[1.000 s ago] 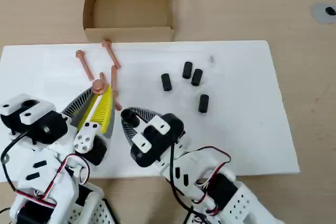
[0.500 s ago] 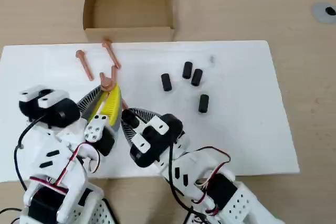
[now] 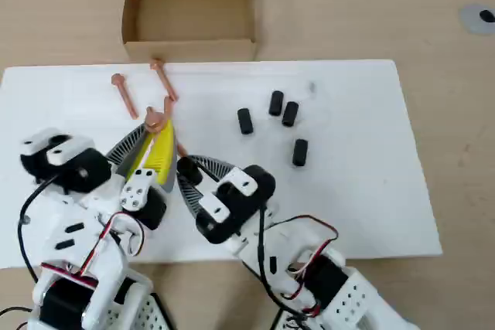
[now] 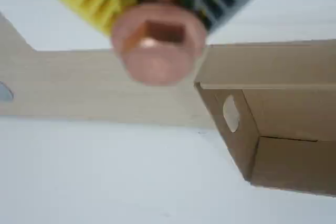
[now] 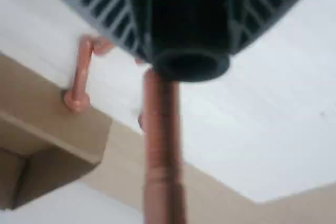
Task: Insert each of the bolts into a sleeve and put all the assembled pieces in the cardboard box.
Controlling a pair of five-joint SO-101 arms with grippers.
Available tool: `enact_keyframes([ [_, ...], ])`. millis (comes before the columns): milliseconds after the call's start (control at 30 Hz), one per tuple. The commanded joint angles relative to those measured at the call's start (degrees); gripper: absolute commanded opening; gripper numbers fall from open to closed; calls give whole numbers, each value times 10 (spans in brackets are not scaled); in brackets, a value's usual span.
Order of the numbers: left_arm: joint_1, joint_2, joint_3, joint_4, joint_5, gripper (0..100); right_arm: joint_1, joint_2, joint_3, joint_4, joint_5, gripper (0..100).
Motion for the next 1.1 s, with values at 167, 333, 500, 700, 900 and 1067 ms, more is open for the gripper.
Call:
enact_keyframes([
  [167,8,3,-83,1,5,6,8,-13,36,-106,-6,10],
  [333,16,3,-91,1,4,6,8,-13,47,-111,-6,10],
  [500,47,12,-124,53,3,5,8,-12,51,-113,-7,10],
  [700,64,95,-217,122,-15,5,8,-12,51,-111,-7,10],
  [900,44,129,-257,122,-68,5,8,-12,51,-111,-7,10],
  [1067,24,131,-254,120,-64,5,8,-12,51,-112,-7,10],
])
